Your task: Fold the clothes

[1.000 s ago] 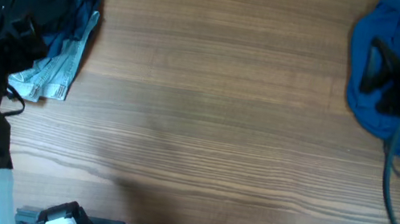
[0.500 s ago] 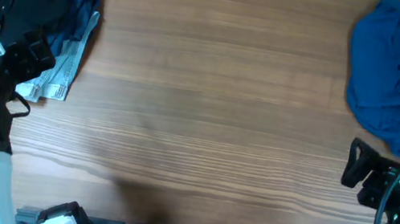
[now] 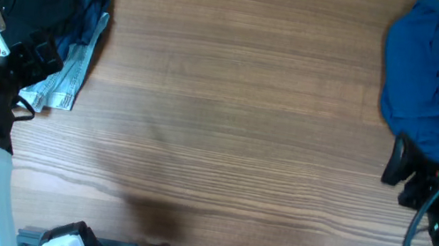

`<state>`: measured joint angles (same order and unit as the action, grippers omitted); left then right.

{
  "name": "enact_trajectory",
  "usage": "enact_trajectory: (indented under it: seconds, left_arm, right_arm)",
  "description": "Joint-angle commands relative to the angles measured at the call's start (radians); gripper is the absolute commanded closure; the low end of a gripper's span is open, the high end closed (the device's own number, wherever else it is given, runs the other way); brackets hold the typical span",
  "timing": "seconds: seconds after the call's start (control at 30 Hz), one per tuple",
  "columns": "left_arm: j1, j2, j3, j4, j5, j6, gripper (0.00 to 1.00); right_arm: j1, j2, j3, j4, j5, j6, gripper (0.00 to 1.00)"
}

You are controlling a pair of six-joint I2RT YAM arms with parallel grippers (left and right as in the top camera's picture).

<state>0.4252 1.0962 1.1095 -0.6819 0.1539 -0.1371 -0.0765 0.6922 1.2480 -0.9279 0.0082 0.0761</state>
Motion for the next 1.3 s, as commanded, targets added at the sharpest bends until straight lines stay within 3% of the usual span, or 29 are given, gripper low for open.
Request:
enact_trajectory:
  seconds: [0.0,0.07,0.17,0.37,0.5,0.87,1.27]
  left_arm:
    - [-0.004,0.004,-0.002,0.003,0.005,-0.009,0.00]
    - [-0.004,0.004,-0.002,0.003,0.005,-0.009,0.00]
    - [-0.004,0.004,-0.002,0.003,0.005,-0.009,0.00]
    - [-0.004,0.004,-0.002,0.003,0.005,-0.009,0.00]
    - [-0.004,0.004,-0.002,0.003,0.005,-0.009,0.00]
    - [-0.004,0.004,-0.002,0.003,0.005,-0.009,0.01]
    - [-0.004,0.004,-0.002,0.003,0.005,-0.009,0.00]
  right_arm:
    - [-0.002,-0.095,-0.246,0.298,-0.080,-0.020,0.00]
    - [0.001,-0.165,-0.436,0.548,-0.156,-0.020,0.00]
    - [0.005,-0.265,-0.694,0.785,-0.200,0.011,0.00]
    - [0.019,-0.444,-0.997,0.941,-0.136,0.180,0.00]
    - [0.019,-0.523,-1.115,1.022,-0.082,0.193,0.00]
    - [0.019,-0.608,-1.241,0.929,-0.083,0.193,0.00]
    - [0.020,-0.689,-1.242,0.931,-0.082,0.193,0.00]
